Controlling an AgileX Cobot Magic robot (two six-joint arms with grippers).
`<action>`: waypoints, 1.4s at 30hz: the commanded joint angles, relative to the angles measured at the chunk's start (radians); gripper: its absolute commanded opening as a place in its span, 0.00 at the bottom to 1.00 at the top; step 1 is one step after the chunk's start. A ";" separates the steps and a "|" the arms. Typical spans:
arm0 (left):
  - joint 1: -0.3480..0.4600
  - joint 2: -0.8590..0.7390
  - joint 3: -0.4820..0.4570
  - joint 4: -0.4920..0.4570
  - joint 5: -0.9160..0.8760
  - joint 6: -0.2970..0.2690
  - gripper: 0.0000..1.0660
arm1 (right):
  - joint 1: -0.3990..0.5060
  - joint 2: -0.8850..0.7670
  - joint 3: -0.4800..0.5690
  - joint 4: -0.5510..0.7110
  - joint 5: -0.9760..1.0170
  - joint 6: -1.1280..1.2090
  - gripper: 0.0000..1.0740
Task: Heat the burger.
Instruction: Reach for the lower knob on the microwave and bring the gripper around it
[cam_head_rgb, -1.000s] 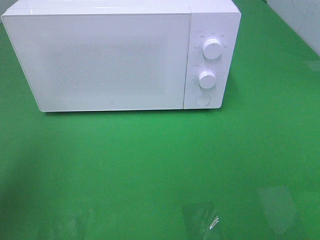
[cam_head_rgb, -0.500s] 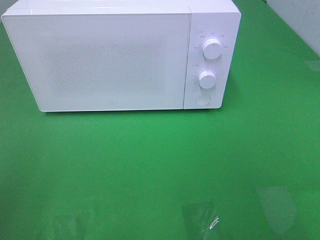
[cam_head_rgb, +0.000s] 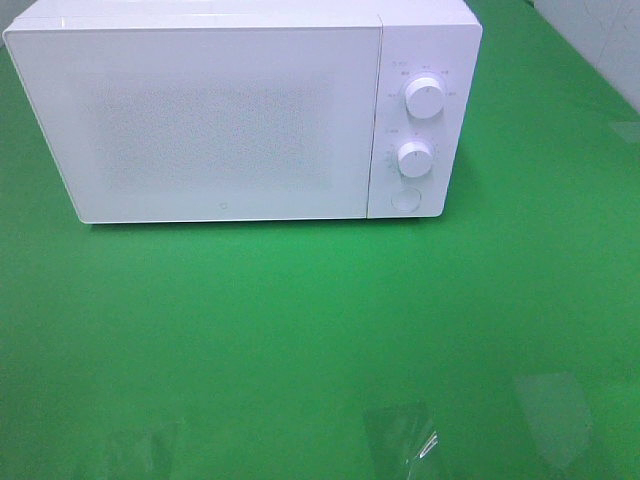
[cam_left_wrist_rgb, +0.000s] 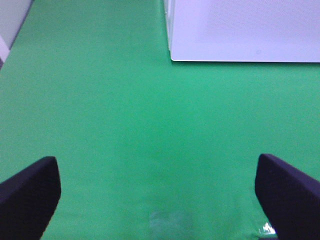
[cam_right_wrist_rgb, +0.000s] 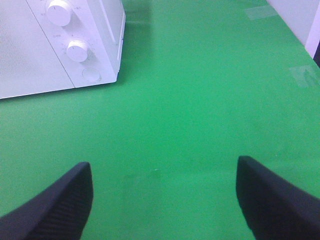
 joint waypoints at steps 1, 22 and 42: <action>0.057 -0.034 0.003 0.000 -0.016 -0.006 0.94 | -0.005 -0.025 0.000 0.004 -0.003 0.003 0.67; 0.103 -0.130 0.001 -0.004 -0.018 -0.006 0.94 | -0.005 -0.024 0.000 0.004 -0.003 0.003 0.67; 0.103 -0.130 0.001 -0.004 -0.018 -0.006 0.94 | -0.004 0.196 0.022 0.034 -0.456 0.014 0.67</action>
